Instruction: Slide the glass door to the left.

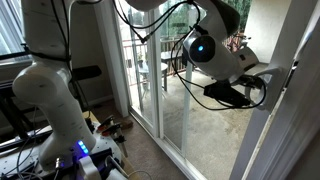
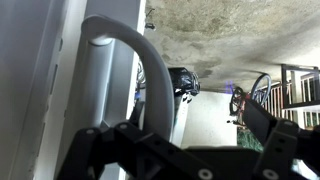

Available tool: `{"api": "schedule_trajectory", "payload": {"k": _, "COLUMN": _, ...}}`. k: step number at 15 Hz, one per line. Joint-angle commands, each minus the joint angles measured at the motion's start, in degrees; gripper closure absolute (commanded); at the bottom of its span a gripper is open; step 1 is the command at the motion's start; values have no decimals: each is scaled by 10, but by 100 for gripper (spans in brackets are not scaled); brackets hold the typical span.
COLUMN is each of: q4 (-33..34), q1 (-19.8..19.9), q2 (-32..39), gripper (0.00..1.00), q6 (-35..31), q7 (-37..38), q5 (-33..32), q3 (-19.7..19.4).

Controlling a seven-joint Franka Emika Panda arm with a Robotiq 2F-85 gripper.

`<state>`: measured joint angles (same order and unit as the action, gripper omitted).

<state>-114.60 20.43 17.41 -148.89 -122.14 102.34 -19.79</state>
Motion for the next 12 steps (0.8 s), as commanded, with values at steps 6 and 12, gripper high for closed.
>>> {"api": "schedule_trajectory", "payload": {"k": 6, "q4": -93, "q1": -39, "q2": -45, "gripper": 0, "q6": 13, "q7": -160, "q5": 81, "q3": 16}}
{"api": "schedule_trajectory", "payload": {"k": 12, "q4": -156, "q1": -59, "q2": -76, "gripper": 0, "q6": 24, "q7": -207, "q5": 94, "q3": 19}}
